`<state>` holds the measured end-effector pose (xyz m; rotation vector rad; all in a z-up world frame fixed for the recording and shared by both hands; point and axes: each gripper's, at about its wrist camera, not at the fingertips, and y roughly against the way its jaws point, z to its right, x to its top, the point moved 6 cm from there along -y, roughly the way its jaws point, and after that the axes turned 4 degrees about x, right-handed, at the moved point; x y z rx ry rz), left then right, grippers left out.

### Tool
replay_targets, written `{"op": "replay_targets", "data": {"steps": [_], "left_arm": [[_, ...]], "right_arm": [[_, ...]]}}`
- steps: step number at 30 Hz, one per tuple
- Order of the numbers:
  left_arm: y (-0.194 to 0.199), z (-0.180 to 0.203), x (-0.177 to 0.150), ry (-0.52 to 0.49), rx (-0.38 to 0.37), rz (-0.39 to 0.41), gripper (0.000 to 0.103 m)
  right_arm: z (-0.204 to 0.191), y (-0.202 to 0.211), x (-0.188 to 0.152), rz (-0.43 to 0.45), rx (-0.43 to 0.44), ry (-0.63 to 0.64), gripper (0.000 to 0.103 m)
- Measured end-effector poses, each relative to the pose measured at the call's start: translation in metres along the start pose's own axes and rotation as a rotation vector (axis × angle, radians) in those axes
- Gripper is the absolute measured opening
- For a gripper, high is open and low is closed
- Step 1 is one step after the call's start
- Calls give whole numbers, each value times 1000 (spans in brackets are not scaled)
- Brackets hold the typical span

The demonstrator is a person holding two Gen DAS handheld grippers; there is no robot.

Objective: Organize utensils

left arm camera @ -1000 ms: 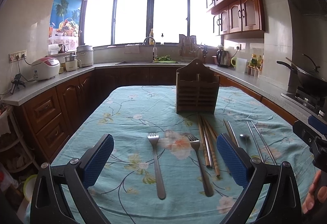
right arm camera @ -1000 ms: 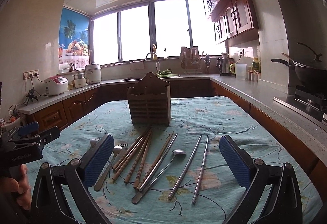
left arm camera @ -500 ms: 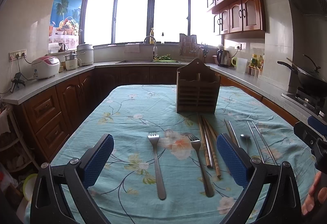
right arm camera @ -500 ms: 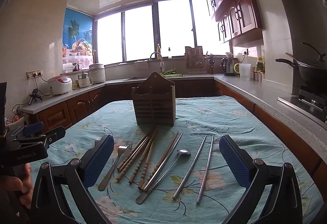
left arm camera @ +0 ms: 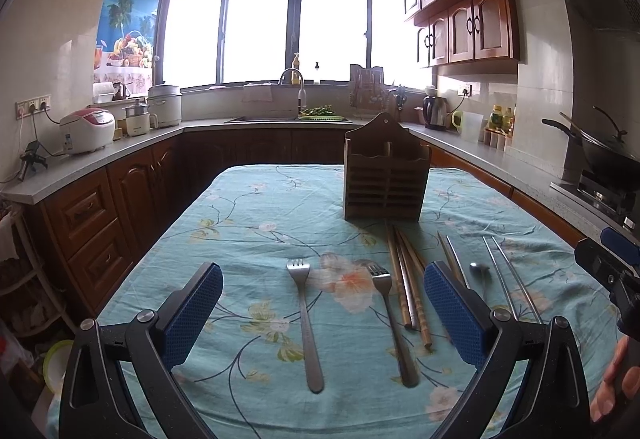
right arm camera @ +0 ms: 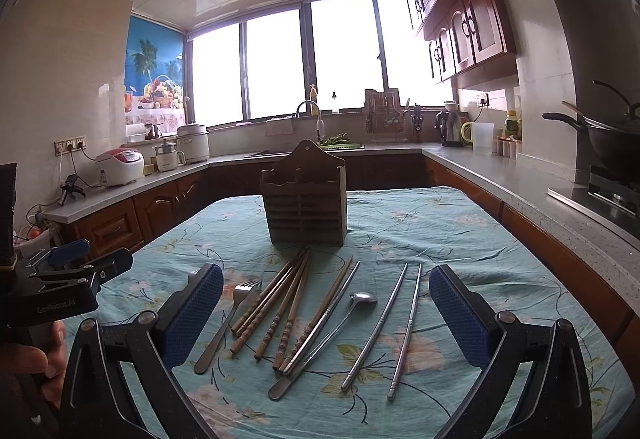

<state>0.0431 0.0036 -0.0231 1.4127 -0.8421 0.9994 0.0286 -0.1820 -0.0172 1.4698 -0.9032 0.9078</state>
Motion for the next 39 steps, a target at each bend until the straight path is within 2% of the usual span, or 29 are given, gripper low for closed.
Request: {"op": "replay_targets", "data": {"steps": [14,18,21,24,29,31,35,39], "left_arm": [[-7,0,2,7,-13,-27,101],[-14,-2,3,16,-29,-55,100],[-23,-2,5,24,-48,-89,99],[-35,-3,8,36,-77,-137,96],[-60,1,14,40,-132,-240,82],[-70,3,18,39,-158,-281,77],[-89,8,26,32,-208,-365,71],[-115,13,27,34,-253,-454,61]], "right_arm": [[0,-4,0,-12,25,-18,103],[2,-7,0,-30,28,-26,103],[5,-15,-1,-61,21,-32,99],[8,-25,-4,-110,6,-45,90],[20,-51,-14,-234,34,-129,61],[26,-61,-17,-278,40,-165,54],[37,-75,-22,-347,64,-229,49],[41,-90,-26,-407,77,-266,42]]}}
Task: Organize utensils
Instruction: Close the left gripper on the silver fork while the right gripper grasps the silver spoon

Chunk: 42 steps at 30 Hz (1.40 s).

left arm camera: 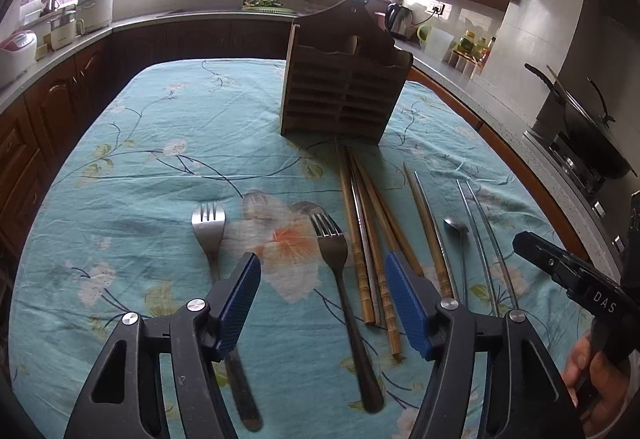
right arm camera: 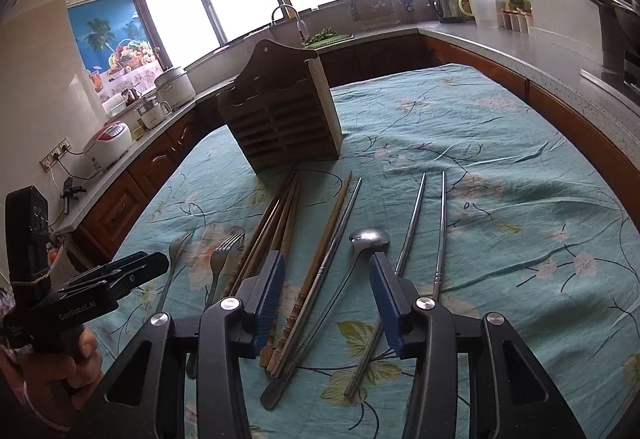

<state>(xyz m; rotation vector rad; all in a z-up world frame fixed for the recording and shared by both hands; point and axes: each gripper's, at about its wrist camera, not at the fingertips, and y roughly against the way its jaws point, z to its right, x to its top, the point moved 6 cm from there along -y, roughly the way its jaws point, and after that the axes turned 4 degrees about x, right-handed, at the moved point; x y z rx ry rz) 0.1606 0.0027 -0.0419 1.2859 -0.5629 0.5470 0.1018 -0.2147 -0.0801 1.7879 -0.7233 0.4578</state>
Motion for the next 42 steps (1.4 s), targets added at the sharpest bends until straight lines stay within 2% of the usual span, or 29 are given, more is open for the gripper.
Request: {"op": "replay_targets", "data": {"steps": [8,12,15,20,21,23,25,31,42], "left_arm": [[-39,-6,19,-7,-22,-103,55],[-50,-12,27,2,-27,-132,54],[-65,-14,31,0,-31,-159,48],[-85,-11,34,-27,-31,-187,43],[-86,-10,36,-42,-22,-181,42],[-89,-4,35,-65,-7,-175,39],[-93,-2,35,-71,-5,-172,26],[-81,-7,35,-40,-51,-136,22],[-1,-26,43,29,-110,35,21]], "right_arm": [[11,-35,-4,-117,4,-44,34],[17,-49,-5,-159,-10,-64,34],[20,-58,-8,-192,-16,-83,34],[21,-68,-2,-202,-19,-81,32],[21,-70,-1,-204,-24,-76,30],[20,-74,1,-210,-36,-58,15],[20,-75,1,-212,-25,-59,8],[12,-68,6,-177,15,-49,3],[-11,-25,36,-52,61,-5,2]]}}
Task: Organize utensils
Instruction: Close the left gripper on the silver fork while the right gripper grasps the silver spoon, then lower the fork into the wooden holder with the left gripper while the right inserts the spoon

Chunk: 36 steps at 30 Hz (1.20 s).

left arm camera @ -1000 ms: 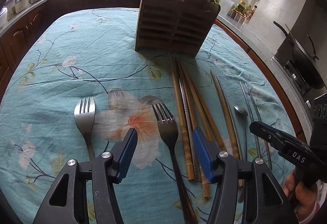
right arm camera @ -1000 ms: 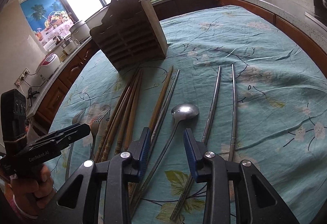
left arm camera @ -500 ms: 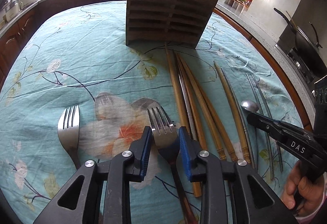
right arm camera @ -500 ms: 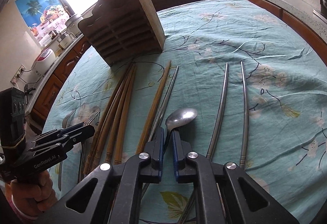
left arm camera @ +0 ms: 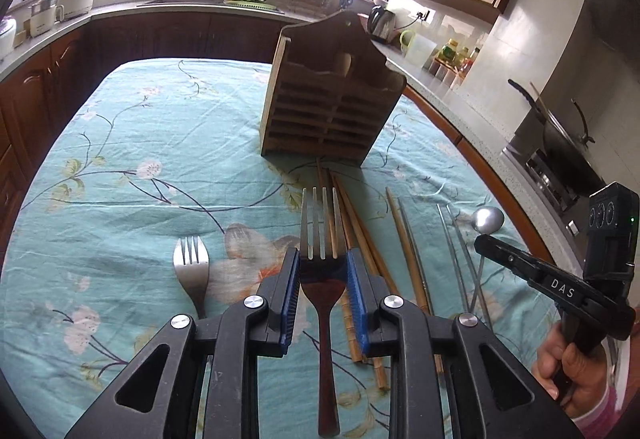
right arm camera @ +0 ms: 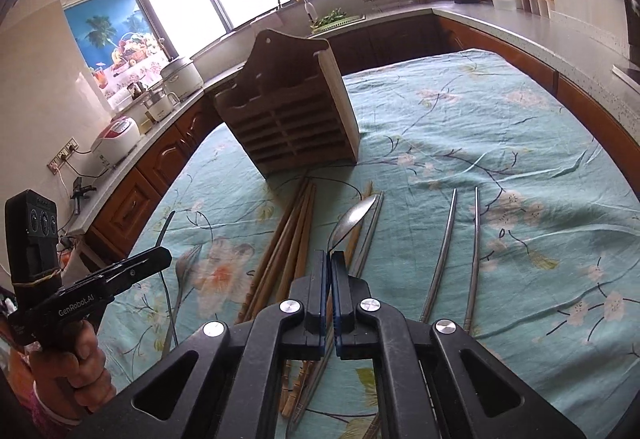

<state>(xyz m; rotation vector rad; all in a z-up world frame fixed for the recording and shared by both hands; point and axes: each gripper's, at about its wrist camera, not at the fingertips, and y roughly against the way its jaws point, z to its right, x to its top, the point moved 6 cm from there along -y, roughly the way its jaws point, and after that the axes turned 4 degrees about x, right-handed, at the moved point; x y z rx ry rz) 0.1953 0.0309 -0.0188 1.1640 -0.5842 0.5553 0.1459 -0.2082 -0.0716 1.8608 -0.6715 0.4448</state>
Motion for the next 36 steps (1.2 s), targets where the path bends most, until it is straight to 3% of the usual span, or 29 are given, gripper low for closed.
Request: {"op": "replay_targets", "data": {"steps": [10,20,36], "left_arm": [[58,-3,7,13,-25,120,21],[69,-3,23,4,-25,169,21],[43,-3,125,-23,7,295,21]], "right_arm": [[-24,25,23,81,38,43,2],[-26,31,59,154,29,68,2],[-24,25,164,329,-17,119,2]]}}
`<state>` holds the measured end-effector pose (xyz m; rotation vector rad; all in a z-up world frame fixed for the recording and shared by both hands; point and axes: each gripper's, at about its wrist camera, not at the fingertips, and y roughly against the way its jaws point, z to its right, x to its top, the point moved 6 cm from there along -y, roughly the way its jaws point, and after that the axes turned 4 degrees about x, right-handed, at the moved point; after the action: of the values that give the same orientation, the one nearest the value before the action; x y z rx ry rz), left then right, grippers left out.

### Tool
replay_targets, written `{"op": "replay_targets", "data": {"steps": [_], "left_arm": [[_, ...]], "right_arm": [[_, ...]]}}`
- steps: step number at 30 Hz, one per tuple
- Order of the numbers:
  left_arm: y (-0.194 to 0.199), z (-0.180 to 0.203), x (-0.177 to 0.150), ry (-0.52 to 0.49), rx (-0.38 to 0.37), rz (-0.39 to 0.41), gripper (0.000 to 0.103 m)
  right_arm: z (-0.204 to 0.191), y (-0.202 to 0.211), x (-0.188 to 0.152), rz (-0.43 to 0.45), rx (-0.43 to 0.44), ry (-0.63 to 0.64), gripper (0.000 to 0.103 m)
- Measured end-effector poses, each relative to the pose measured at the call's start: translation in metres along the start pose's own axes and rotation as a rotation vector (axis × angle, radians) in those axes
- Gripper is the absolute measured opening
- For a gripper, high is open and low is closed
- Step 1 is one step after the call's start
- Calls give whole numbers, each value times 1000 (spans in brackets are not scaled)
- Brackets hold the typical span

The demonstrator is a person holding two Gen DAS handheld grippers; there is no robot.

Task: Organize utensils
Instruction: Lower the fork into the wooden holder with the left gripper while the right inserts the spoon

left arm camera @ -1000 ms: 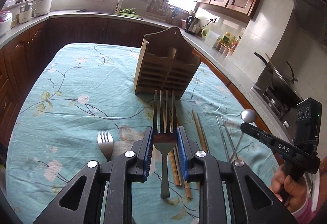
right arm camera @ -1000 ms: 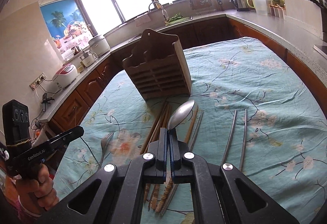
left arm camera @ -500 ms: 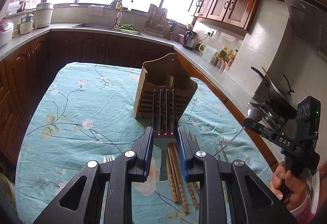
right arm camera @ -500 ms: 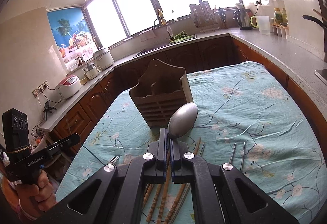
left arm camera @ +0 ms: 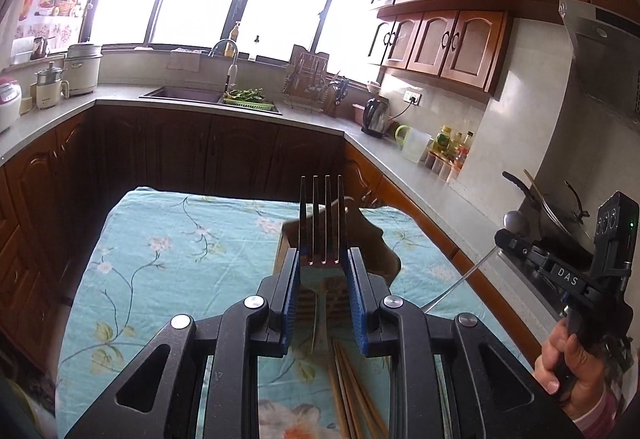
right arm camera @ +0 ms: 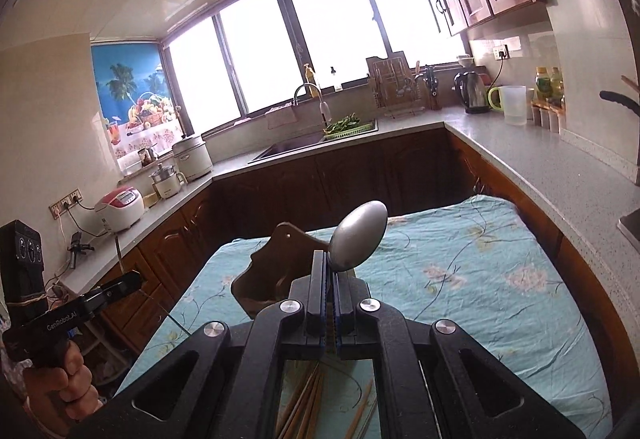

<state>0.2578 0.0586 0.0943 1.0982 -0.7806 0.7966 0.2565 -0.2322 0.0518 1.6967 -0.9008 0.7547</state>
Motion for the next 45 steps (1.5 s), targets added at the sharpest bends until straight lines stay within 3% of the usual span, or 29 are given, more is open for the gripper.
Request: {"op": "replay_targets", "data": {"steps": [6,13,21,30,45], "left_arm": [[-43,-5,27,18,6,18,21],[-107,-16,35,67,16,-7,21],[-165,-21,19,75,58,-45,21],[-204,-14,4,75,38,-96,22],[-219,-7,2,52,48,-89,23]], "right_arm": [[7,-25,29,39,-17,9,2],[12,-57,45,45,-34,26,2],[13,-107,10,-62,-47,78,2],[20,-136,-23,-166,-26,70,2],[19,-144,-33,-195,-3,63,3]]}}
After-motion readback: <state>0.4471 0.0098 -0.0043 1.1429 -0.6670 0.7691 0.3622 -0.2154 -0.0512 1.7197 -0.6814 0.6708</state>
